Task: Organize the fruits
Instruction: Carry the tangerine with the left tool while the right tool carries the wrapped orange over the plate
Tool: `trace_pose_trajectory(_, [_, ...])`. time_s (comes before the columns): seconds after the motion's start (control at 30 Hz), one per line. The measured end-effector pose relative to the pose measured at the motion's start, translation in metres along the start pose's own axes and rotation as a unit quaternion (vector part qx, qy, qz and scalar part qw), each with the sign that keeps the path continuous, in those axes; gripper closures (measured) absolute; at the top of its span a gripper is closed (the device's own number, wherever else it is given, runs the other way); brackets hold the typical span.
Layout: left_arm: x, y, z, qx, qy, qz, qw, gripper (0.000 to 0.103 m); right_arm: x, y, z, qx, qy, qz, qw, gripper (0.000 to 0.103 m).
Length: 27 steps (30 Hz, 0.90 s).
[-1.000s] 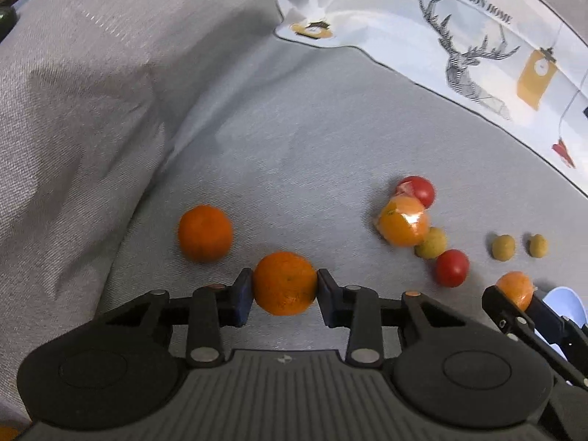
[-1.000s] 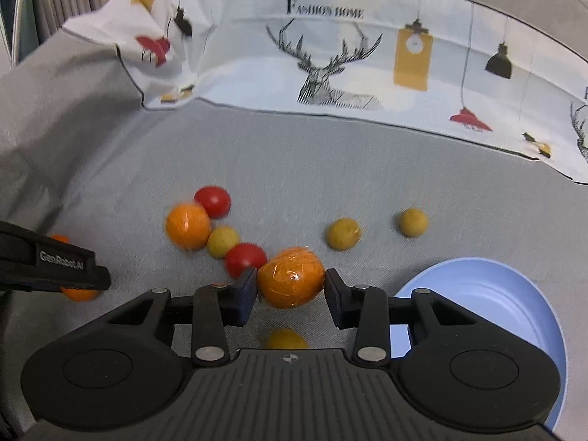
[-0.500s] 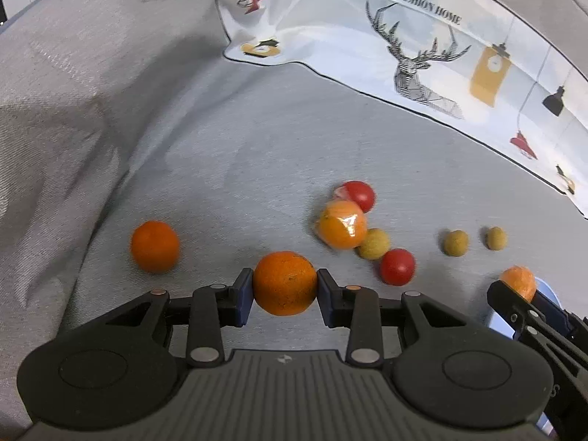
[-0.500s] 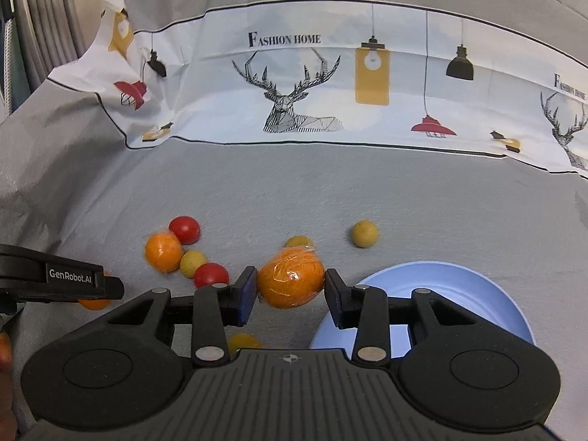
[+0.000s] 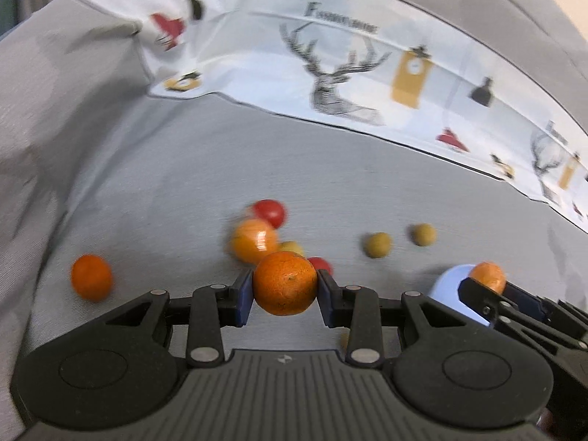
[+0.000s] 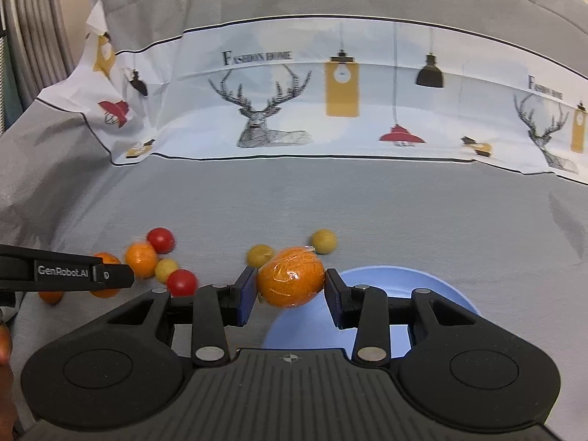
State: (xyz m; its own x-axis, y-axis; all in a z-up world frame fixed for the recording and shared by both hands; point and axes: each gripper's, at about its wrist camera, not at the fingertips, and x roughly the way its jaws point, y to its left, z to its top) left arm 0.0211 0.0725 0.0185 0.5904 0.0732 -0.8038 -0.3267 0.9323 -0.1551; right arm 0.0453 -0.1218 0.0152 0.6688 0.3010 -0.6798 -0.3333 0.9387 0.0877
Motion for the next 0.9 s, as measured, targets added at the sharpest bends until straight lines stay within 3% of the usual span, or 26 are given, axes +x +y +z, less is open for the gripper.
trace_pose_trajectory(0.27, [-0.006, -0.034, -0.009, 0.058, -0.021, -0.048, 0.9969, 0.063, -0.013, -0.025, -0.005, 0.012, -0.006, -0.018, 1.000, 0.062])
trace_pose_trajectory(0.63, [-0.005, -0.055, -0.017, 0.086, -0.024, -0.087, 0.9922, 0.063, -0.029, -0.060, -0.009, 0.035, -0.008, -0.049, 0.998, 0.062])
trace_pose_trajectory(0.9, [-0.016, -0.075, -0.024, 0.110, -0.049, -0.155, 0.9805, 0.063, -0.048, -0.088, -0.010, 0.069, -0.033, -0.062, 0.995, 0.062])
